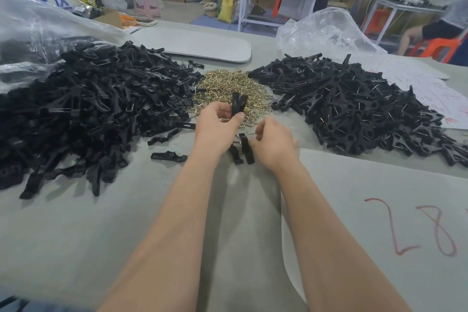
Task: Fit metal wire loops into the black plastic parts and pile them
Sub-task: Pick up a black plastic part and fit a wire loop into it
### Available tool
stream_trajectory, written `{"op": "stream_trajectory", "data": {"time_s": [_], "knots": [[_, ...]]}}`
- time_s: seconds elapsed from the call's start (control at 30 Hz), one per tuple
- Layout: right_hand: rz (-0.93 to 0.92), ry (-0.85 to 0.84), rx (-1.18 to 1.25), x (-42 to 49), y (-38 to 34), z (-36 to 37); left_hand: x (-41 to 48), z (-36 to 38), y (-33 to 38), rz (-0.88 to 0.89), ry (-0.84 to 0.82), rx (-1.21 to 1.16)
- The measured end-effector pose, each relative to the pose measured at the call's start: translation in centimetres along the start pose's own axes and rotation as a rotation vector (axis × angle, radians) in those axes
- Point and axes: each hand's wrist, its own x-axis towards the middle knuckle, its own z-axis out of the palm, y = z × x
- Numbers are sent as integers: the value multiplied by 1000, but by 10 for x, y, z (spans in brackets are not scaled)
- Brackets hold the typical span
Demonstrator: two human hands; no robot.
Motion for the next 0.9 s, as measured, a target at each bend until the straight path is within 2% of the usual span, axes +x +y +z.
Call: {"op": "stream_trajectory", "data": {"time_s": [0.07,0.1,0.2,0.27,0.3,0.47,0.57,0.9], "knots": [[-30,68,64,0,1,-1,0,1,-1,75,23,156],[-39,111,173,1,3,-4,-1,1,-2,118,27,221],[4,220,659,4,10,-23,-2,4,-4,242,-22,385],[34,198,868,4,20,-36,-3,6,-4,323,-54,478],[30,172,896,4,23,-40,-4,6,-3,367,-61,511],[-67,148,595,0,23,-43,-7,6,-1,468,-94,515],[-74,103,522,0,21,-44,-8,7,0,504,-128,529],[-25,-16,642,-2,23,-52,-10,3,2,537,-213,507]]}}
